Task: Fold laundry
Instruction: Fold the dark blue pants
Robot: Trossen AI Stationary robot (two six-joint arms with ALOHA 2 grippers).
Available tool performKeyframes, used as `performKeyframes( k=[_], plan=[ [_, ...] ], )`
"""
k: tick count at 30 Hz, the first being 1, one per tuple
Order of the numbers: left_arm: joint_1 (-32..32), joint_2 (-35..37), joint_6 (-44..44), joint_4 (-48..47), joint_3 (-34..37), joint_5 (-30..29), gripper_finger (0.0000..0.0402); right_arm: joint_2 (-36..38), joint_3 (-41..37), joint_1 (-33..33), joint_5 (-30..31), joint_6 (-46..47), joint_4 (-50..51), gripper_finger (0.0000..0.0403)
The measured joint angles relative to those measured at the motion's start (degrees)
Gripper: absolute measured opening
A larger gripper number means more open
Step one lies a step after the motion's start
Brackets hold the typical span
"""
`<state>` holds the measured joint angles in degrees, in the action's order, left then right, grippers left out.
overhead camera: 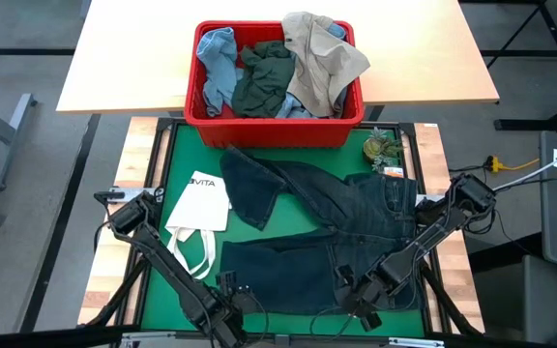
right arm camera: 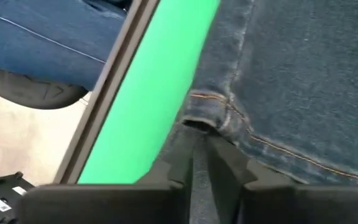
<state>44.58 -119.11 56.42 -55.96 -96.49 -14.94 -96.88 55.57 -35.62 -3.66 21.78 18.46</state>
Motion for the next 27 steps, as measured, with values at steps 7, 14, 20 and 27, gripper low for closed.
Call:
performKeyframes(
  k=[7,14,20,27],
  plan=[
    [0.00,0.00,-3.22,1.06,0.00,-0.13,0.0159,0.00,0.00,-0.02,1.68,-0.01,-0.70,0.0120],
    [-1.64,0.00,-16.17,6.36,-2.34,-0.57,0.0140,1.19,-0.07,2.44,-7.10,0.66,0.27,0.0138],
    [-4.95,0.00,-25.49,5.34,-6.78,-1.03,0.0130,6.79,-0.04,4.68,-6.51,-3.21,1.84,0.0138],
    [-12.36,0.00,-31.72,-1.58,-7.52,-0.53,0.0128,11.55,-0.02,7.93,4.88,-12.17,7.13,0.0138]
  ],
)
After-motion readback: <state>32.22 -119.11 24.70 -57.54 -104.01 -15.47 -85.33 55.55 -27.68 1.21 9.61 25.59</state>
